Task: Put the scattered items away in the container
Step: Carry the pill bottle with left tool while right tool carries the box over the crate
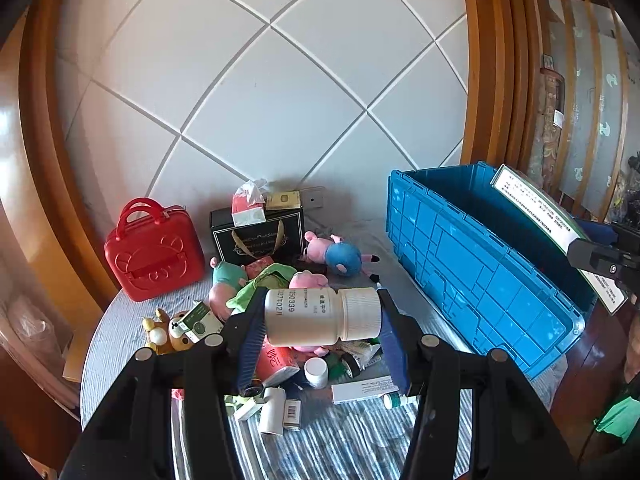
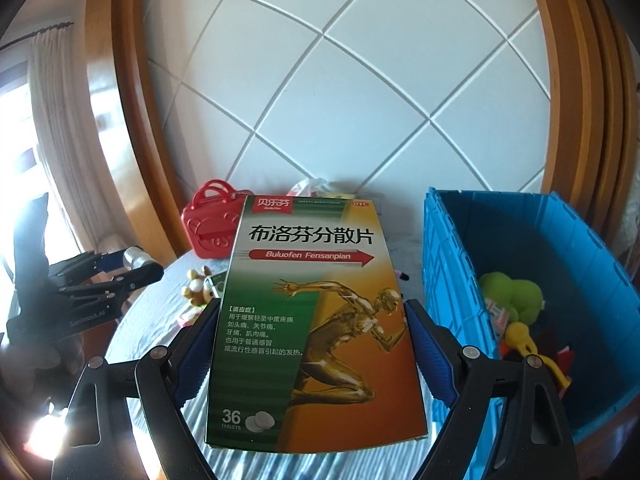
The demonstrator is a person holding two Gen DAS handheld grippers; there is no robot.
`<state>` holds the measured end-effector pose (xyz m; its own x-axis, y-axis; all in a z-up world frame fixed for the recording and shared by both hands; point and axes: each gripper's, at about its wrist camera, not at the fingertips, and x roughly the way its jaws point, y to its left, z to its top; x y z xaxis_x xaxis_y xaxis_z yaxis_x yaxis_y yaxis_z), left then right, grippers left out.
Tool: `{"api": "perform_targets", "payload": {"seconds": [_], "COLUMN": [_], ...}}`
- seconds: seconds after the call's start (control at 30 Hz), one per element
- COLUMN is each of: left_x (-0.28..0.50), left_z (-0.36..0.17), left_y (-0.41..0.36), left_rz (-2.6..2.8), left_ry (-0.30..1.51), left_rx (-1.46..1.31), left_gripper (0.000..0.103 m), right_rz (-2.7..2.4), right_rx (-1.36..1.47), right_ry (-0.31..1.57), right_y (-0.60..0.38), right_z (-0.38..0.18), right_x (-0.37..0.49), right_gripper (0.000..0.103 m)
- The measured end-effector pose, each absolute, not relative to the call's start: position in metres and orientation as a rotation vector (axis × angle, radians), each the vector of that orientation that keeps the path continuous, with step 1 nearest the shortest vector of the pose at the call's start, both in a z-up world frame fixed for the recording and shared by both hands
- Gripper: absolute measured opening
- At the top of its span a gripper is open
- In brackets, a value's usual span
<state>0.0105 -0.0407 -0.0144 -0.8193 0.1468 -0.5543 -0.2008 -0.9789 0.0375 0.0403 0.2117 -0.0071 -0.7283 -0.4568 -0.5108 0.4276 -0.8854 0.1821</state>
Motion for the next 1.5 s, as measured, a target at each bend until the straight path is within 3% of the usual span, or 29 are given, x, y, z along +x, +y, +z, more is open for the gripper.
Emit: {"api": "perform_targets", "payload": {"seconds": [1.5], "left_x": [-0.101], "left_z": [0.003], "left_y": [0.198], "left_rz": [2.531], "left_ry": [0.325], "left_rx": [-0.729], "left_gripper": [0.051], "right_rz": [-2.788], "right_rx": [0.810], "right_ry": [-0.268], "right_y": [0.413], "right_z": [-0.014], "right_x": [-0.032], "right_gripper": [0.087]}}
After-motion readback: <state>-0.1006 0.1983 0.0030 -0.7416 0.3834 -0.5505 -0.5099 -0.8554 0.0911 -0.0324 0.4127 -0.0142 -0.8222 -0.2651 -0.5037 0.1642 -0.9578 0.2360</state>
